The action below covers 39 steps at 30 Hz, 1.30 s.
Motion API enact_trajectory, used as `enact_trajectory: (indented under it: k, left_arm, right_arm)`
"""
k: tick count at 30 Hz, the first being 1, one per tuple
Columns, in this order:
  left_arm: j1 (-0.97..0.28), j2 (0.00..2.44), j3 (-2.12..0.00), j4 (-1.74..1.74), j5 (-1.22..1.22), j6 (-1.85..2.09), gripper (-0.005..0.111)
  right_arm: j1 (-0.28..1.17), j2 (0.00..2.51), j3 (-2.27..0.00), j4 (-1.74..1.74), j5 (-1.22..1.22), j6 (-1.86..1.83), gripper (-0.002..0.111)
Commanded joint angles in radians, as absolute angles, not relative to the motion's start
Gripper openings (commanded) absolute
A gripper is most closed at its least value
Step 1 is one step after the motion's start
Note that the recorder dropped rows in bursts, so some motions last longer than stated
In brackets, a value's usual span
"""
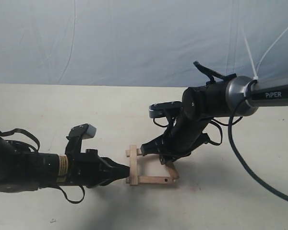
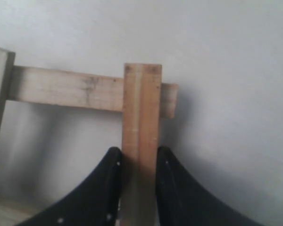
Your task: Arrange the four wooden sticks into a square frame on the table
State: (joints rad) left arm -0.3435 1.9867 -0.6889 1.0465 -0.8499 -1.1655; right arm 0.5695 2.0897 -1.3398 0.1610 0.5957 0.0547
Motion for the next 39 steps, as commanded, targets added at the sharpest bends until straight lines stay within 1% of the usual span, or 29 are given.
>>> enact_trajectory:
  k: [1, 8, 15, 19, 24, 28, 31, 35, 39]
  left_arm:
    - [-0.368, 1.989, -0.709, 1.037, -0.779, -1.167, 0.000]
    - [-0.410, 2.012, -0.751, 1.035, -0.756, -1.171, 0.000]
    - [-0.408, 2.035, -0.758, 1.038, -0.756, -1.171, 0.000]
    - [-0.367, 1.999, -0.758, 1.103, -0.769, -1.213, 0.000]
    - [-0.272, 1.905, -0.748, 1.217, -0.756, -1.307, 0.000]
    - [-0.187, 1.819, -0.687, 1.228, -0.790, -1.326, 0.000]
    - [-0.150, 1.755, -0.620, 1.212, -0.812, -1.296, 0.000]
    - [-0.132, 1.675, -0.506, 1.133, -0.860, -1.214, 0.000]
    - [-0.132, 1.582, -0.407, 1.093, -0.898, -1.165, 0.000]
  right_arm:
    - [0.573, 2.086, -1.352, 0.178, 0.581, 0.058, -0.001]
    - [0.577, 2.087, -1.352, 0.244, 0.541, 0.058, -0.001]
    - [0.582, 2.087, -1.352, 0.240, 0.545, 0.058, -0.001]
    - [0.582, 2.087, -1.352, 0.230, 0.549, 0.058, -0.001]
    - [0.577, 2.087, -1.379, 0.153, 0.587, 0.072, -0.001]
    - [0.577, 2.087, -1.430, 0.020, 0.633, 0.171, -0.001]
    - [0.577, 2.097, -1.475, -0.053, 0.643, 0.231, -0.001]
    - [0.571, 2.154, -1.571, -0.060, 0.683, 0.293, -0.001]
    - [0.571, 2.248, -1.721, -0.058, 0.787, 0.336, -0.001]
